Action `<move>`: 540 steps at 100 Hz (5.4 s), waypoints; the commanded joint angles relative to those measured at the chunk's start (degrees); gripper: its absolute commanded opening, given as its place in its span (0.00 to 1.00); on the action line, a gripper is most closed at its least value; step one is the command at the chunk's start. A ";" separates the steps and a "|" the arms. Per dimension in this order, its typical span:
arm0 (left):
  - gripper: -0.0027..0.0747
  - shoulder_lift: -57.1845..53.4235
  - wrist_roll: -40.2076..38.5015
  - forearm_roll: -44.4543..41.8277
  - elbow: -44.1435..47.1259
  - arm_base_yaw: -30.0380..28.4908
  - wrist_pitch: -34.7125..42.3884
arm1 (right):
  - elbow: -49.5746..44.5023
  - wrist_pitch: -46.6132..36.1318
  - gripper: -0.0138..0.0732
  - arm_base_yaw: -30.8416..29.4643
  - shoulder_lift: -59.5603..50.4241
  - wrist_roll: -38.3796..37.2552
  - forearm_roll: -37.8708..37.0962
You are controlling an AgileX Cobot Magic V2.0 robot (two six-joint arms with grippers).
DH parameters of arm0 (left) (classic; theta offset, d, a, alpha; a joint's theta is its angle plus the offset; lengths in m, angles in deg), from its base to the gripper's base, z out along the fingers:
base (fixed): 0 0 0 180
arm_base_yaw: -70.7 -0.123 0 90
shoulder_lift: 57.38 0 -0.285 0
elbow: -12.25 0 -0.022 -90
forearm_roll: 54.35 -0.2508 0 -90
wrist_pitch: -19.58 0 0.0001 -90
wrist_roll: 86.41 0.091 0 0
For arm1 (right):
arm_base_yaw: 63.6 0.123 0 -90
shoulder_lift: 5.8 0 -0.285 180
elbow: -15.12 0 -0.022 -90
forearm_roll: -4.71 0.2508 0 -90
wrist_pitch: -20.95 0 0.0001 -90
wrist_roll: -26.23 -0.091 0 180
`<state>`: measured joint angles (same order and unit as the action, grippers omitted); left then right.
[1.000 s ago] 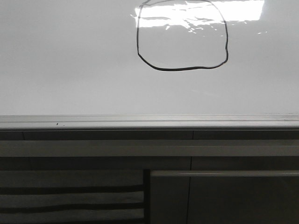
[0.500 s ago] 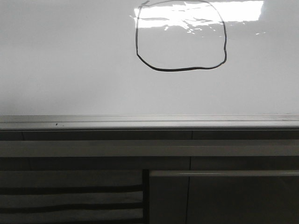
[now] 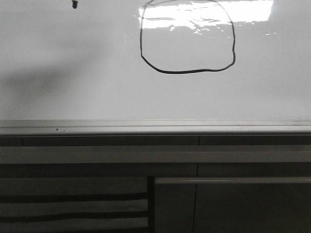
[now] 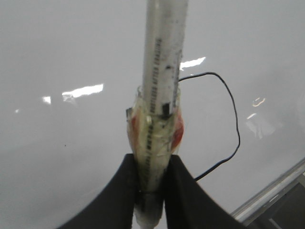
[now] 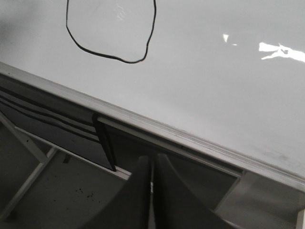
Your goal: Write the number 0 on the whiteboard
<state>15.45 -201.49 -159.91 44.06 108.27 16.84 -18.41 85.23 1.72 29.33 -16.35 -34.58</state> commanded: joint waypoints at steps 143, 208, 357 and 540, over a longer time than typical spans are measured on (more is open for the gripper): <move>0.01 13.30 -10.68 -0.83 -8.14 -11.98 7.10 | 1.29 -8.21 0.11 -0.13 0.15 -2.44 -1.93; 0.58 13.30 -10.68 -0.83 -8.14 -11.98 5.46 | 1.29 -9.10 0.11 -0.13 0.15 -2.44 -1.93; 0.01 -37.58 0.34 -0.73 17.41 -11.98 22.00 | -19.12 -20.09 0.11 -0.13 -28.33 -1.90 -12.12; 0.01 -54.61 85.37 74.88 31.57 -25.47 7.02 | -19.12 -20.18 0.11 -0.13 -28.33 -1.90 -12.12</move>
<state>-39.68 -116.54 -85.65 75.68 83.02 15.76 -38.68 68.07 1.72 1.16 -18.55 -44.15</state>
